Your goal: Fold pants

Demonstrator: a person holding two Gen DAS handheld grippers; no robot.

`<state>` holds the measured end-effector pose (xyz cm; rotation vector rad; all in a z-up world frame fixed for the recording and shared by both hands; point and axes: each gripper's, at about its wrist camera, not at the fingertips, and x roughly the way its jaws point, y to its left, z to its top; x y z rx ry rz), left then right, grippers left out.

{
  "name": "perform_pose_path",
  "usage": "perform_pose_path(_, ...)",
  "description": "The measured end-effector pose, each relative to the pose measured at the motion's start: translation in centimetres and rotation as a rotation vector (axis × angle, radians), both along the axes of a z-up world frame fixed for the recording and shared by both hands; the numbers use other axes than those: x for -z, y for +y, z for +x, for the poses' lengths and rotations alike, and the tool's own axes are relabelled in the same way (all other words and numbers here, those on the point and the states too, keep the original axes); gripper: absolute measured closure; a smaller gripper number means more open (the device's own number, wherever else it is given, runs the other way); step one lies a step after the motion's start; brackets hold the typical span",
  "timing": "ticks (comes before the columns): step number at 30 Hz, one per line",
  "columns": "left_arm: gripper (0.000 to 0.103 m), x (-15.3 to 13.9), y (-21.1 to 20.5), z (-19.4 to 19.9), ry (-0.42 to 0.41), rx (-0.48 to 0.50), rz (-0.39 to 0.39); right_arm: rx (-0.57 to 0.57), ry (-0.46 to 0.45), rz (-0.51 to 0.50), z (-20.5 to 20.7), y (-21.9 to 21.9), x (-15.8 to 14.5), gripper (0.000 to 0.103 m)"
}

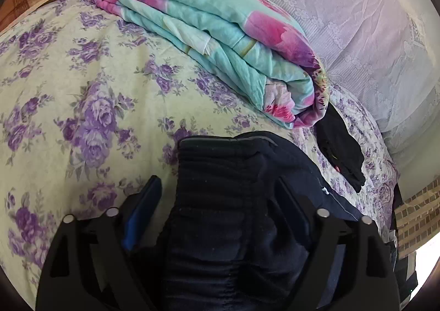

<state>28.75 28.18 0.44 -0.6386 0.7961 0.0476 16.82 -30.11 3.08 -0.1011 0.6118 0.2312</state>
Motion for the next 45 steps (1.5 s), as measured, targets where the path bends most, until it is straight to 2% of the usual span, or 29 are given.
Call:
perform_pose_path(2, 0.017, -0.5, -0.1, -0.9, -0.011, -0.042, 0.029, -0.005, 0.017, -0.026, 1.4, 1.6, 0.2, 0.047)
perform_pose_path(4, 0.009, -1.9, 0.0, -2.7, -0.059, -0.126, 0.103, 0.022, 0.051, -0.067, 3.0, 2.6, 0.7, 0.051)
perform_pose_path(5, 0.007, -2.7, 0.1, -3.6, -0.092, -0.163, 0.137, 0.036, 0.066, -0.095, 3.8, 2.8, 1.0, 0.054)
perform_pose_path(7, 0.005, -4.0, 0.6, -5.1, -0.14, -0.221, 0.177, 0.077, 0.103, -0.133, 5.2, 2.5, 1.8, 0.068)
perform_pose_path(9, 0.005, -4.5, 1.3, -6.1, -0.174, -0.262, 0.17, 0.079, 0.161, -0.112, 6.2, 1.7, 2.5, 0.071)
perform_pose_path(10, 0.005, -4.4, 1.8, -6.3, -0.176, -0.266, 0.144, 0.073, 0.174, -0.125, 6.3, 1.6, 2.8, 0.082)
perform_pose_path(13, 0.005, -3.6, 2.6, -6.0, -0.15, -0.255, 0.079, 0.043, 0.158, -0.127, 5.3, 1.2, 1.9, 0.092)
perform_pose_path(15, 0.005, -3.1, 3.1, -6.0, -0.138, -0.257, 0.055, 0.06, 0.131, -0.036, 5.0, -0.8, -0.5, 0.094)
perform_pose_path(18, 0.005, -2.9, 3.5, -6.0, -0.144, -0.266, 0.031, 0.179, 0.081, 0.127, 6.1, -6.9, -4.7, 0.098)
perform_pose_path(20, 0.005, -2.7, 3.5, -5.8, -0.136, -0.261, 0.019, 0.295, 0.081, 0.198, 8.4, -12.2, -6.0, 0.098)
perform_pose_path(22, 0.005, -2.3, 3.6, -5.6, -0.121, -0.255, 0.011, 0.441, 0.141, 0.17, 11.7, -17.2, -5.4, 0.097)
perform_pose_path(24, 0.005, -2.2, 3.6, -5.6, -0.117, -0.261, 0.013, 0.62, 0.129, 0.131, 12.4, -21.3, -4.7, 0.093)
perform_pose_path(25, 0.005, -2.3, 3.6, -5.8, -0.122, -0.27, 0.018, 0.63, 0.114, 0.186, 11.8, -22.1, -4.5, 0.093)
perform_pose_path(27, 0.005, -2.3, 3.8, -6.0, -0.129, -0.286, 0.022, 0.57, 0.096, 0.317, 9.8, -22.1, -3.9, 0.091)
perform_pose_path(29, 0.005, -2.0, 3.9, -5.8, -0.118, -0.287, 0.012, 0.467, 0.146, 0.413, 8.1, -21.0, -2.2, 0.084)
perform_pose_path(31, 0.005, -1.6, 3.9, -5.4, -0.097, -0.272, -0.003, 0.417, 0.193, 0.52, 5.9, -20.0, 0.0, 0.079)
perform_pose_path(33, 0.005, -1.5, 3.9, -5.3, -0.09, -0.267, -0.005, 0.407, 0.236, 0.637, 4.4, -20.0, 2.2, 0.078)
perform_pose_path(37, 0.005, -2.2, 3.9, -5.8, -0.096, -0.266, 0.005, 0.407, 0.283, 0.825, 3.2, -19.8, 4.7, 0.079)
perform_pose_path(41, 0.005, -3.6, 3.8, -7.7, -0.11, -0.267, 0.036, 0.4, 0.294, 0.942, 3.7, -19.4, 6.3, 0.083)
perform_pose_path(42, 0.005, -4.0, 3.8, -8.5, -0.116, -0.273, 0.05, 0.403, 0.279, 0.964, 3.7, -19.5, 6.3, 0.094)
perform_pose_path(43, 0.005, -4.2, 3.9, -9.5, -0.122, -0.28, 0.056, 0.407, 0.261, 0.973, 3.5, -19.7, 6.1, 0.096)
perform_pose_path(45, 0.005, -4.2, 4.3, -11.6, -0.126, -0.296, 0.047, 0.404, 0.25, 0.954, 2.5, -19.9, 5.3, 0.094)
